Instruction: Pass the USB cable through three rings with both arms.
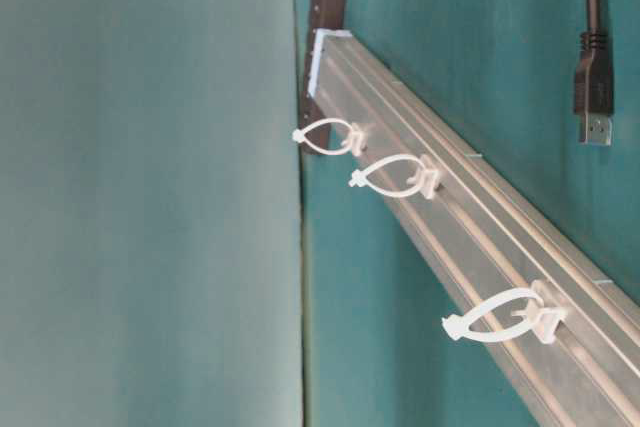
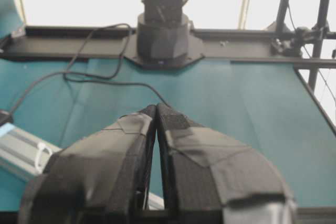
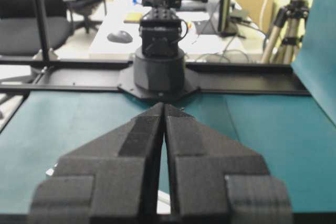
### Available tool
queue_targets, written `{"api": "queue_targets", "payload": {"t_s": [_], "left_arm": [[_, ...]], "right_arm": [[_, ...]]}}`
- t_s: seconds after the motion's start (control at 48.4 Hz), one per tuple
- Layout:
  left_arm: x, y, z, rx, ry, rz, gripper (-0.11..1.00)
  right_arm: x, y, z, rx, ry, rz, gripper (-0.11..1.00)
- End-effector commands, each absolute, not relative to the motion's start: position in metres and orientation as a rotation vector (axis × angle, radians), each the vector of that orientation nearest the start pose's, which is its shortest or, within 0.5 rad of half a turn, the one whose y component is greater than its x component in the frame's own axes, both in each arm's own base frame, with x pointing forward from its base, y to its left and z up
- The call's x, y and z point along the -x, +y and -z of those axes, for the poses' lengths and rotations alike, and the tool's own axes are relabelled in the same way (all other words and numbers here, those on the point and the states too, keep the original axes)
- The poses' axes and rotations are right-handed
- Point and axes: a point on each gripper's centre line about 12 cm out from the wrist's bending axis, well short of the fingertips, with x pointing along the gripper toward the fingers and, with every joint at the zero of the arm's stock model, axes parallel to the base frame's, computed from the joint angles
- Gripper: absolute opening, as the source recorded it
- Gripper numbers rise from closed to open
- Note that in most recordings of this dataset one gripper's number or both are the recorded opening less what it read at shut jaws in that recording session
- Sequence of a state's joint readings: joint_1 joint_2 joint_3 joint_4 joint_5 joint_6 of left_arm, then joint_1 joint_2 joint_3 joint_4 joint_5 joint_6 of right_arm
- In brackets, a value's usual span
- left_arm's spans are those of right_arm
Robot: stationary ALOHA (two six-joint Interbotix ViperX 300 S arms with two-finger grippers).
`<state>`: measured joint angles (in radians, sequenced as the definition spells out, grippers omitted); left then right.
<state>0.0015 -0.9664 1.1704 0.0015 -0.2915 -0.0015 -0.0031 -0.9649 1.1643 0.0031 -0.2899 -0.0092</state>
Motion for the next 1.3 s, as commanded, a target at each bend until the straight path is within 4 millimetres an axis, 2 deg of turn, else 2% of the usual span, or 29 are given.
{"api": "queue_targets", "payload": {"t_s": [0.0,0.165,0.372,0.599,0.888,1.156,1.28], "left_arm": [[-0.209,-0.006,-0.314,0.026,-0.104,0.031,0.14],[-0.226,-0.007,-0.332,0.045,-0.094,0.035,-0.01],[-0.229,-0.007,-0.327,0.055,-0.053,0.032,-0.01],[-0.226,-0.002,-0.329,0.056,-0.043,0.011,-0.01],[-0.229,-0.001,-0.325,0.056,-0.014,0.006,-0.01],[-0.229,0.001,-0.322,0.055,0.014,-0.002,-0.01],[-0.228,0.002,-0.323,0.056,0.012,-0.008,-0.01]], "right_arm": [[-0.202,-0.002,-0.297,-0.025,-0.081,0.012,0.09],[-0.211,-0.005,-0.287,-0.166,0.069,0.037,0.01],[-0.226,-0.002,-0.283,-0.231,0.292,0.038,0.01],[-0.245,-0.001,-0.281,-0.267,0.458,0.047,0.01],[-0.277,0.013,-0.236,-0.256,0.982,0.040,0.01],[-0.320,0.014,-0.219,-0.214,1.151,0.048,0.01],[-0.331,0.017,-0.209,-0.198,1.190,0.038,0.01]]}}
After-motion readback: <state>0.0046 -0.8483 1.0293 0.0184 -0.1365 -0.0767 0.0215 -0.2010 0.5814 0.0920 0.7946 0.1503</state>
